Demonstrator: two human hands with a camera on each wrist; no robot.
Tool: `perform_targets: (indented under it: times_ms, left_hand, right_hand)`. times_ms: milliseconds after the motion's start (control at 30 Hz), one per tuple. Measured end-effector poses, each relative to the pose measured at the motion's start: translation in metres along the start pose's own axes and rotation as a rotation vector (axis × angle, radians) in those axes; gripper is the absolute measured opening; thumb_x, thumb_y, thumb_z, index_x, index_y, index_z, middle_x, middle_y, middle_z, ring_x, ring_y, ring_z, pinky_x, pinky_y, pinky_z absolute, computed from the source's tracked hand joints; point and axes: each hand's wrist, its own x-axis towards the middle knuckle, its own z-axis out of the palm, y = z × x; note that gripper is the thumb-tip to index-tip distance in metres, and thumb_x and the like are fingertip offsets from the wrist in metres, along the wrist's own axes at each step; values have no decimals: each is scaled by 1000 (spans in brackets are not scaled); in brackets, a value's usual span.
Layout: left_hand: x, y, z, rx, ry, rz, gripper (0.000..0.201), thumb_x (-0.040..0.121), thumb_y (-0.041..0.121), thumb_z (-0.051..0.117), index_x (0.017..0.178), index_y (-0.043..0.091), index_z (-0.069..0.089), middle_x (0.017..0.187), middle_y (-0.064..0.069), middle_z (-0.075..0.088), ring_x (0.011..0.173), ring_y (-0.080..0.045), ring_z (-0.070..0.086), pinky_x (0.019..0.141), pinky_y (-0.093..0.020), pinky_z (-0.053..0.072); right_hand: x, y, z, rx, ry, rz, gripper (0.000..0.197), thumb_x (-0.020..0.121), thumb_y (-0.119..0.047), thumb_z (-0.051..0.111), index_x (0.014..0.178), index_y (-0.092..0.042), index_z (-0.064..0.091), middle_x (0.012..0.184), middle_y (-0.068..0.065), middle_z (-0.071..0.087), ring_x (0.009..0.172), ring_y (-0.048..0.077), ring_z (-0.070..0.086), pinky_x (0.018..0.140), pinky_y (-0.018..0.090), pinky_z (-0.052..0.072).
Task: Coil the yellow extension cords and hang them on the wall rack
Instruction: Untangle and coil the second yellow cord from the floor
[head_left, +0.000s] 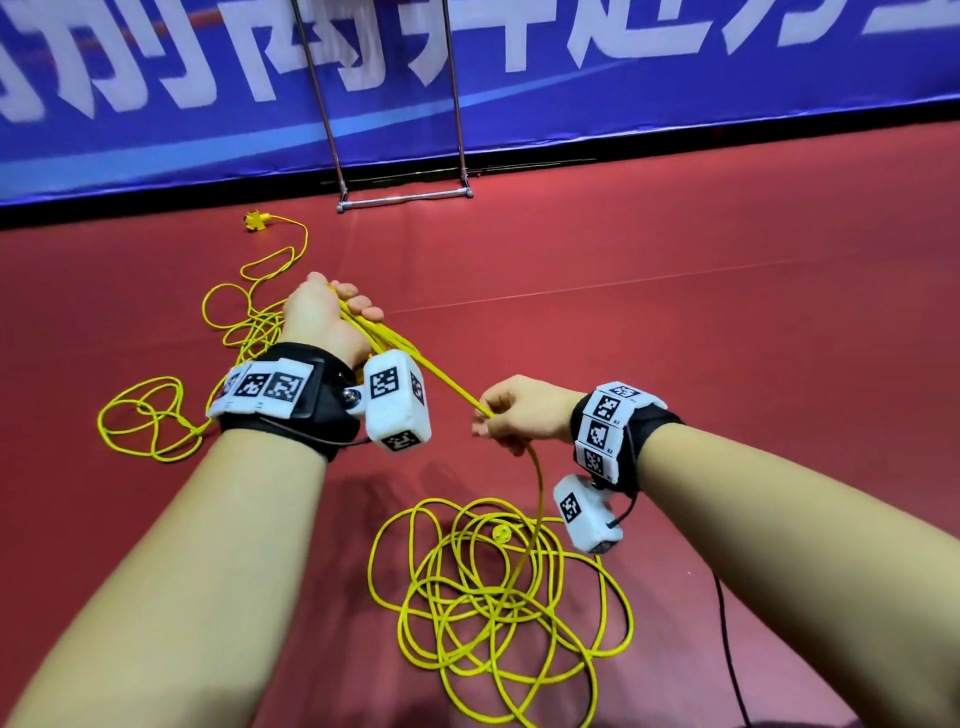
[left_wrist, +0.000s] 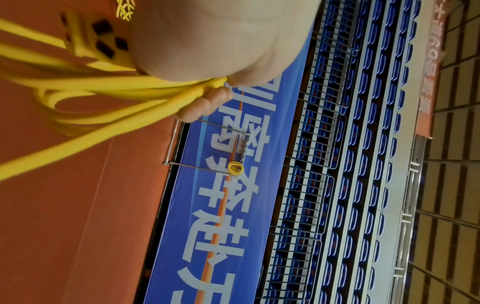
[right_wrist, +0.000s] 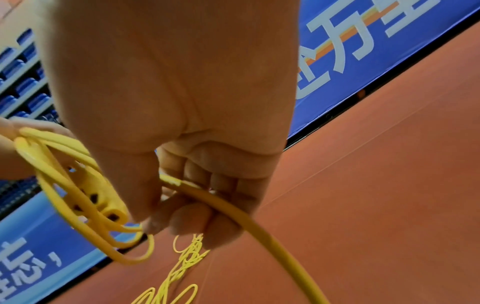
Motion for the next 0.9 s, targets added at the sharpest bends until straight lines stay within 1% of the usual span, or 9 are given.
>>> perform_targets:
  times_ms: [67, 133, 233, 300, 367, 500, 567, 700, 900]
  left_hand:
    - [-2, 7, 0, -16, -17, -8, 43, 107, 37, 28, 70, 18, 38, 46, 7, 36, 33, -11, 28, 39, -17, 23]
    - [-3, 13, 0, -29, -25, -6, 41, 106, 36, 32, 70, 18, 39, 47, 8, 38, 34, -9, 28, 38, -17, 22]
    - [-6, 18, 1, -28, -50, 4, 36, 105, 35, 36, 74, 18, 42, 52, 8, 39, 35, -8, 29, 37, -18, 23]
    - [-8, 18, 3, -17, -66, 8, 35, 105, 36, 36, 76, 18, 44, 53, 8, 39, 36, -8, 28, 37, -18, 23]
    - [-10, 17, 5, 1, -80, 7, 35, 105, 36, 37, 76, 18, 44, 54, 8, 39, 37, -7, 28, 37, -18, 22]
    - [-14, 13, 7, 53, -119, -44, 37, 104, 35, 39, 72, 18, 44, 54, 9, 39, 37, -7, 27, 37, -19, 21]
    - [-18, 11, 8, 125, -169, -75, 38, 104, 36, 37, 71, 18, 45, 51, 9, 38, 36, -7, 26, 36, -18, 20]
    - [-20, 4, 10, 337, -198, -67, 36, 104, 36, 37, 75, 17, 47, 49, 10, 35, 33, -6, 24, 35, -17, 17]
    - [-25, -7, 13, 489, -249, -77, 36, 102, 38, 38, 74, 17, 47, 49, 9, 34, 31, -7, 23, 35, -16, 16]
  right_hand:
    - [-1, 16, -3, -33, -12, 49, 5, 91, 0, 62, 88, -5, 61, 64, 11, 51, 49, 19, 49, 51, 27, 47]
    - [-4, 34, -8, -64, -1, 92, 7, 92, -7, 63, 85, -8, 64, 65, 10, 55, 53, 19, 54, 56, 26, 46]
    - [-10, 56, -17, -114, 19, 160, 25, 96, -34, 60, 81, -16, 70, 63, 4, 64, 64, 18, 61, 68, 26, 46]
    - [-13, 62, -21, -139, 16, 232, 41, 97, -48, 52, 80, -16, 72, 65, 4, 67, 68, 17, 63, 83, 29, 50]
    - [-16, 63, -22, -205, -17, 300, 56, 96, -60, 41, 90, -16, 75, 66, 5, 66, 70, 18, 62, 88, 30, 48]
    - [-15, 59, -19, -240, 19, 397, 67, 91, -70, 39, 115, -14, 67, 67, 6, 44, 56, 21, 52, 62, 29, 50]
    - [-12, 56, -19, -211, 80, 451, 72, 88, -75, 39, 119, -14, 58, 70, 5, 41, 59, 23, 50, 59, 32, 50]
    - [-7, 47, -31, -411, 378, 390, 61, 97, -63, 34, 94, -7, 59, 84, 11, 58, 89, 34, 62, 74, 33, 40]
    - [4, 27, -31, -262, 492, 395, 19, 93, -23, 54, 84, -7, 61, 70, 8, 57, 69, 28, 55, 54, 28, 37]
